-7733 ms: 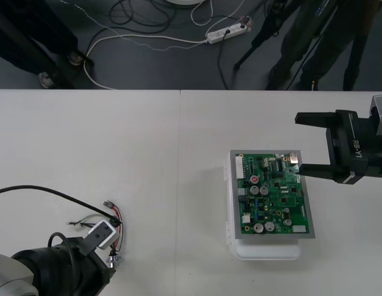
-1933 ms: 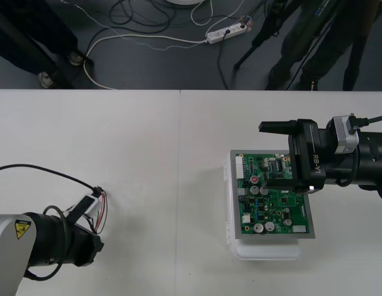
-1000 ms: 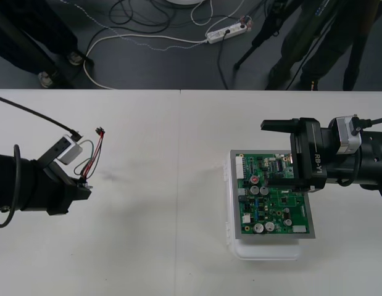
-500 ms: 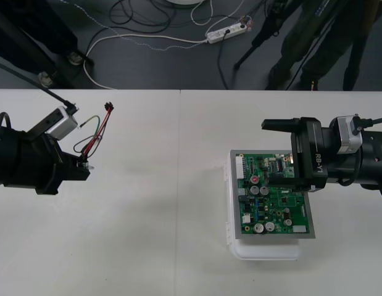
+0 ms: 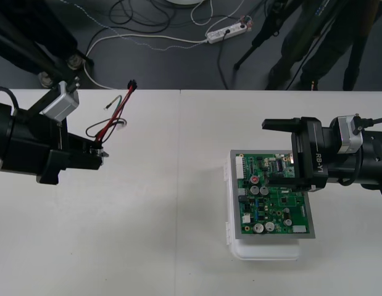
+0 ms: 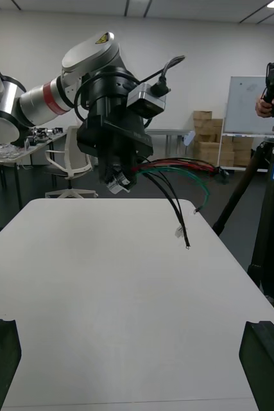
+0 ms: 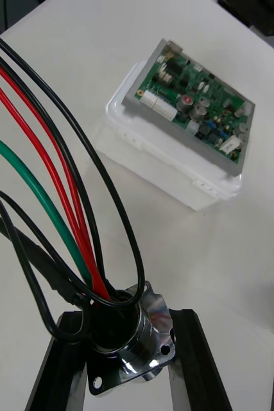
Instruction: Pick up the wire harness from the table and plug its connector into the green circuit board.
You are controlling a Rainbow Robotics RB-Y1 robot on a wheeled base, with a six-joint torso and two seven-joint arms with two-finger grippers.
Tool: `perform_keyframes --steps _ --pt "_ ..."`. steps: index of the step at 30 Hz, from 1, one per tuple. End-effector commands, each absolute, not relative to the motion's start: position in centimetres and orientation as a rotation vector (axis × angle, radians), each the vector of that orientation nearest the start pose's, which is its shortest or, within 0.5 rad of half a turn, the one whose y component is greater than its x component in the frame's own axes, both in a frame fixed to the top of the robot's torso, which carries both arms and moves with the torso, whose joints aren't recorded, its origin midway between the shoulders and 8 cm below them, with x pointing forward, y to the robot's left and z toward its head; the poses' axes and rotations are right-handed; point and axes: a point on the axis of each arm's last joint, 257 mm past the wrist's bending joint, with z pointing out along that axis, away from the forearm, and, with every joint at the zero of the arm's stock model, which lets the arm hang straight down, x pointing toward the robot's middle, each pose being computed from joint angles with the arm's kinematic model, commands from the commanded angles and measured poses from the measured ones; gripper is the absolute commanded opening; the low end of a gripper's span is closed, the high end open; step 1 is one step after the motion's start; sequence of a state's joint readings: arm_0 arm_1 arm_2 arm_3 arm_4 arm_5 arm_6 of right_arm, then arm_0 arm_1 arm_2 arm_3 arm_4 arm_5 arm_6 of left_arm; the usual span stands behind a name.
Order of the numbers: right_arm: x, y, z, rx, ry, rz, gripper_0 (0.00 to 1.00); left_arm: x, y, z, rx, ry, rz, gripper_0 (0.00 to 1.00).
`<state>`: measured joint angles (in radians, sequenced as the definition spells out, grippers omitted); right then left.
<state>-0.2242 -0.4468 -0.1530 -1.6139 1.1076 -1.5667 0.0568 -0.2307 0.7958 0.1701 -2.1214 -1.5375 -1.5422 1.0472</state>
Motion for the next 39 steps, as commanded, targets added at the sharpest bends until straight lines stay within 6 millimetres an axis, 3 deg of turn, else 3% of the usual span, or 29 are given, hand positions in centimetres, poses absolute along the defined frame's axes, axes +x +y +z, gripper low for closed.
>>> perform_keyframes --steps 1,9,22,32,39 --pt "35.3 -11.2 -8.1 -1.289 0.887 0.881 1.0 34.4 14.9 -6.4 1.461 1.766 -0.614 0.0" --pt "35.3 -11.3 -8.1 -1.288 0.886 0.877 1.0 31.6 11.3 -4.3 1.575 1.633 -0.751 0.0" --pt "35.3 -11.3 -8.1 -1.287 0.891 0.88 1.0 26.9 5.9 -3.5 1.734 1.472 -0.985 0.0" --pt "35.4 -11.4 -8.1 -1.288 0.893 0.875 1.0 22.3 3.1 -2.1 1.805 1.328 -1.214 0.0" --pt "35.4 -11.5 -8.1 -1.292 0.894 0.871 1.0 20.2 1.7 -2.2 1.83 1.275 -1.328 0.0"
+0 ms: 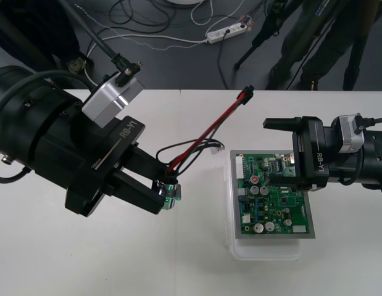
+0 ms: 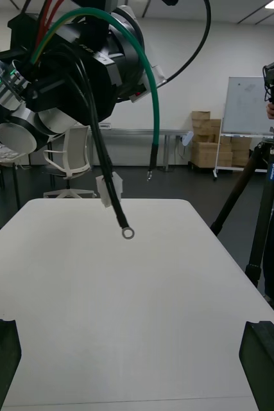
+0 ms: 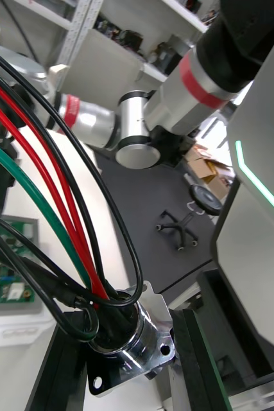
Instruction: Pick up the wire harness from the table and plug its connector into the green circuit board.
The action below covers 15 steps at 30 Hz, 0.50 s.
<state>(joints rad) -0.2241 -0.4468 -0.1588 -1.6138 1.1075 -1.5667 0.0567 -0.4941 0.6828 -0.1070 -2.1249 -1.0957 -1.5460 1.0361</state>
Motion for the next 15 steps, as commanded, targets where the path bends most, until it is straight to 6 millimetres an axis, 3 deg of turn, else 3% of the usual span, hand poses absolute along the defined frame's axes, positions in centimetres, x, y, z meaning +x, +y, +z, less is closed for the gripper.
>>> perform_keyframes --steps 1,9,15 --pt "35.5 -11.6 -8.2 -1.288 0.899 0.874 1.0 19.9 1.5 -2.1 1.829 1.263 -1.343 0.0" --pt "36.1 -12.2 -9.0 -1.275 0.924 0.873 1.0 18.5 -0.3 -1.3 1.817 1.183 -1.429 0.0" --pt "36.2 -12.3 -8.9 -1.284 0.922 0.864 1.0 18.8 -1.0 -0.9 1.76 1.172 -1.504 0.0"
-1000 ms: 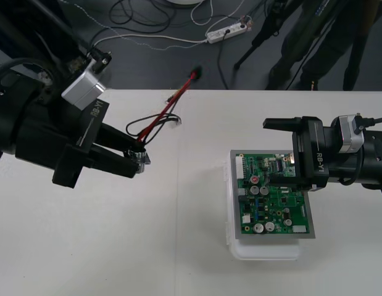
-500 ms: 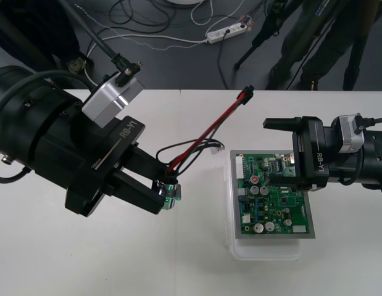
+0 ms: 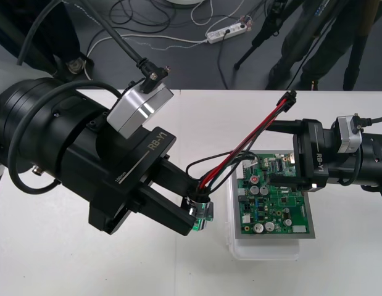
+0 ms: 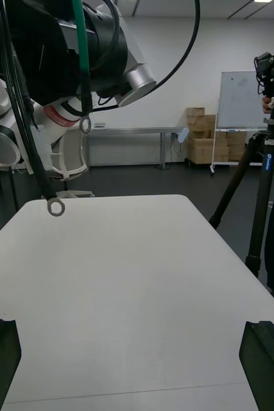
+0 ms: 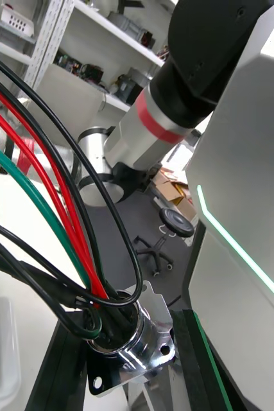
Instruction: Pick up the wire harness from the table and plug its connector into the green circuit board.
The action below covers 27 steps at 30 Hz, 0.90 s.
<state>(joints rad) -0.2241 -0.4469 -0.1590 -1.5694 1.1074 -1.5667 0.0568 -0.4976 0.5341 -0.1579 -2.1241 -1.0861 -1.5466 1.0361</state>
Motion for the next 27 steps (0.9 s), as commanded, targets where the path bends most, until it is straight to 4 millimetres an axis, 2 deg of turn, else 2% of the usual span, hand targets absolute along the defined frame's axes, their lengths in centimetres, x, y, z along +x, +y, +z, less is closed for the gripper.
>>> perform_keyframes --steps 1,9,17,27 --pt "36.2 -12.4 -8.9 -1.285 0.923 0.863 1.0 18.9 -1.1 -0.9 1.751 1.175 -1.514 0.0" --pt "36.1 -12.4 -8.4 -1.28 0.906 0.865 1.0 19.2 -1.5 -1.8 1.692 1.197 -1.583 0.0" --pt "36.0 -13.1 -7.9 -1.285 0.909 0.869 1.0 18.5 -2.1 -3.2 1.628 1.234 -1.711 0.0" --pt "35.8 -15.2 -6.6 -1.313 0.927 0.862 1.0 18.4 -2.5 -3.7 1.554 1.254 -1.81 0.0"
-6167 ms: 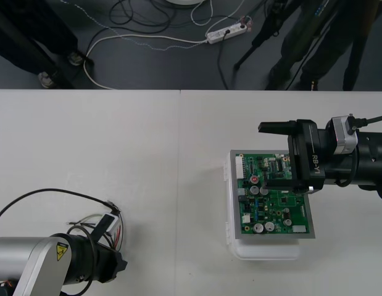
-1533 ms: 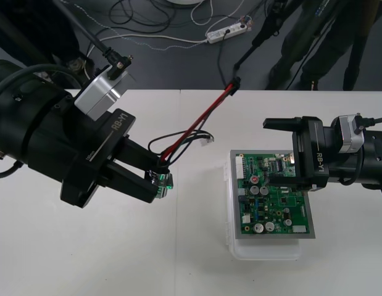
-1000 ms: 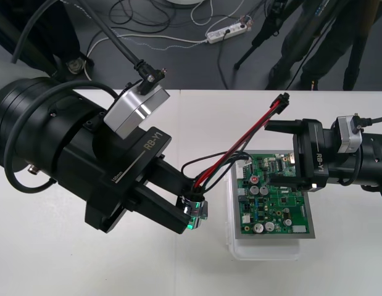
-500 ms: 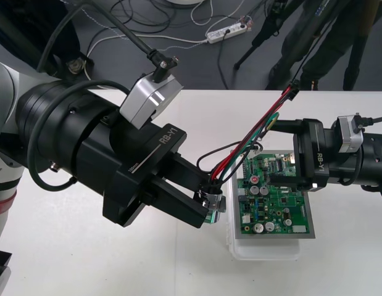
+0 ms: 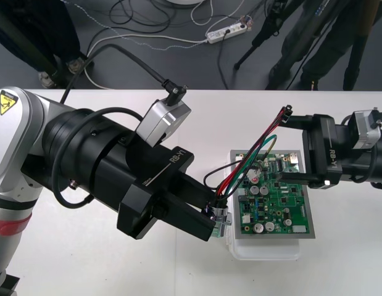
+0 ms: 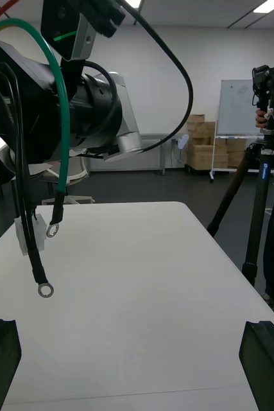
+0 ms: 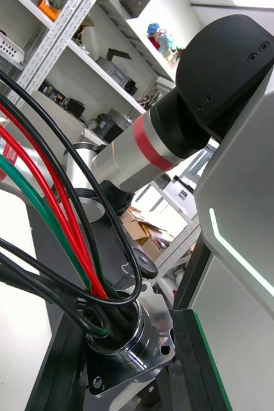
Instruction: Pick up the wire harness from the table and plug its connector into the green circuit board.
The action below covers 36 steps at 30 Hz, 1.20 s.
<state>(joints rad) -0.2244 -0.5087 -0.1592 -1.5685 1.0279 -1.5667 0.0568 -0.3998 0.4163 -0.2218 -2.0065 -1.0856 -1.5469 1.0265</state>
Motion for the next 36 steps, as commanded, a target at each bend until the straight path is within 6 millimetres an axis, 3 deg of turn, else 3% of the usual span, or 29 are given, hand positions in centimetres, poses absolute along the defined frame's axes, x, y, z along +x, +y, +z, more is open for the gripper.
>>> perform_keyframes --steps 1,11,17,27,36 --pt "35.8 -15.4 -6.3 -1.313 0.927 0.864 1.0 18.3 -2.5 -3.7 -2.039 -1.659 2.426 0.0" --pt "35.3 -15.7 -4.8 -1.271 0.911 0.92 1.0 17.6 -3.1 -3.9 -1.881 -1.579 2.508 0.0" --pt "34.9 -16.0 -2.9 -1.175 0.943 1.067 1.0 17.0 -3.4 -3.8 -1.844 -1.542 2.521 0.0" --pt "35.2 -16.6 -2.0 -1.117 0.98 1.151 1.0 16.2 -3.6 -2.3 -1.801 -1.443 2.582 0.0" --pt "33.7 -15.4 -1.5 -1.091 0.958 1.302 1.0 15.8 -3.4 -1.8 -1.816 -1.387 2.614 0.0"
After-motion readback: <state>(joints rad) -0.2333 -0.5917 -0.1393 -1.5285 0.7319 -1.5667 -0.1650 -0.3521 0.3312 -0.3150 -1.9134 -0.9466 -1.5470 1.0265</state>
